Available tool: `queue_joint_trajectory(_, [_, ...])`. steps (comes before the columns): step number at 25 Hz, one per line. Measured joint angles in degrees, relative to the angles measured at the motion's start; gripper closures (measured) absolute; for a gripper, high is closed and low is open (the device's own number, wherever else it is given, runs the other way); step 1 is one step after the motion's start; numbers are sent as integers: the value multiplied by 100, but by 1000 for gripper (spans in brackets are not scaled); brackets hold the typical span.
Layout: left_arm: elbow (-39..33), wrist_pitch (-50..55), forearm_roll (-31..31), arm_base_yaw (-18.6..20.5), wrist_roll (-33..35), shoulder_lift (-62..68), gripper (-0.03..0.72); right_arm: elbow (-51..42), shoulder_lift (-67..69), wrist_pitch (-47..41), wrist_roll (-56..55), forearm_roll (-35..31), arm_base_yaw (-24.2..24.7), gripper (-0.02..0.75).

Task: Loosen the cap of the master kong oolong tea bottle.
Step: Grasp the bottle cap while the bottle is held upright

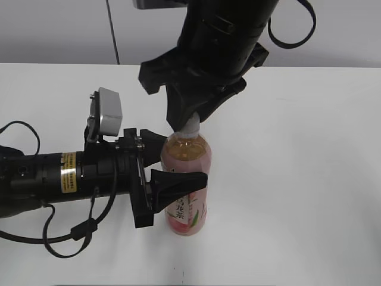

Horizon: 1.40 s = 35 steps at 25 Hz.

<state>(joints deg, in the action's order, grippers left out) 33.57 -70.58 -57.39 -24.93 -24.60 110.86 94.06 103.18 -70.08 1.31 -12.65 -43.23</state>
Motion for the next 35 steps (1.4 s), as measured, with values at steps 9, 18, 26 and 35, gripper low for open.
queue_joint_trajectory(9, [0,0,-4,0,0,0,223,0,0,0,1095,0,0,461])
queue_joint_trajectory(18, [0,0,-18,0,0,0,223,0,0,0,3894,-6,0,464])
queue_joint_trajectory(26, [0,0,-23,0,11,0,223,0,-9,0,6948,-16,0,465])
queue_joint_trajectory(35, [0,0,-23,0,11,0,223,0,-9,0,9958,-25,0,465])
